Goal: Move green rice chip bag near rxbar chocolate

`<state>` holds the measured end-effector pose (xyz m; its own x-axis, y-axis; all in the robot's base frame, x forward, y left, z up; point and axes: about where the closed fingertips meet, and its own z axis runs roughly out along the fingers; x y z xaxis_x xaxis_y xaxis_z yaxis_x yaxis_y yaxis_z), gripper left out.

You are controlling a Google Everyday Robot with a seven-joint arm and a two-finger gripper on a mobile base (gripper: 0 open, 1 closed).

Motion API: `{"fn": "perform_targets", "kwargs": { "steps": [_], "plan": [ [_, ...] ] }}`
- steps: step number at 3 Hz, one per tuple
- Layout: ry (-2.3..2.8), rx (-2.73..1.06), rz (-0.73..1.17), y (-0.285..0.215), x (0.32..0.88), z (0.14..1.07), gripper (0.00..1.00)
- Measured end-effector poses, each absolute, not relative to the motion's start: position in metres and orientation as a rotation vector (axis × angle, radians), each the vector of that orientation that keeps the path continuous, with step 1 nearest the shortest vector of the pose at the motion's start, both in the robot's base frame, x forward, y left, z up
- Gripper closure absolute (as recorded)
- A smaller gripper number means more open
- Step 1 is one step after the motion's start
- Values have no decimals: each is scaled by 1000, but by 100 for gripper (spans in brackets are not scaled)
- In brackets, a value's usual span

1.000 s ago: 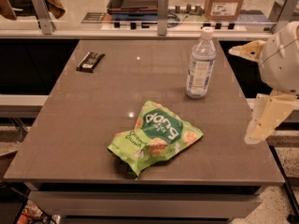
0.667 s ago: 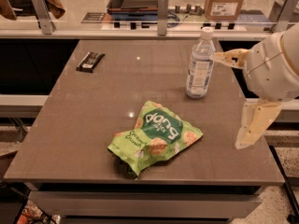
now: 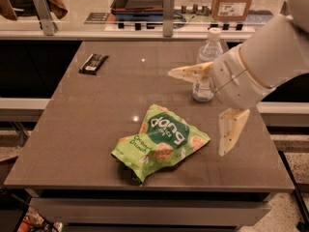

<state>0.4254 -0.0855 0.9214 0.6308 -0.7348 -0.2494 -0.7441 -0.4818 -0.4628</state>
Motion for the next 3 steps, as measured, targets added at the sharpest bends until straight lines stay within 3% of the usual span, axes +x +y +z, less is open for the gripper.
{"fn": "perform_targets", "kwargs": {
  "steps": [3],
  "plan": [
    [1125,-2543,88,-36,420,861,0]
  ]
}}
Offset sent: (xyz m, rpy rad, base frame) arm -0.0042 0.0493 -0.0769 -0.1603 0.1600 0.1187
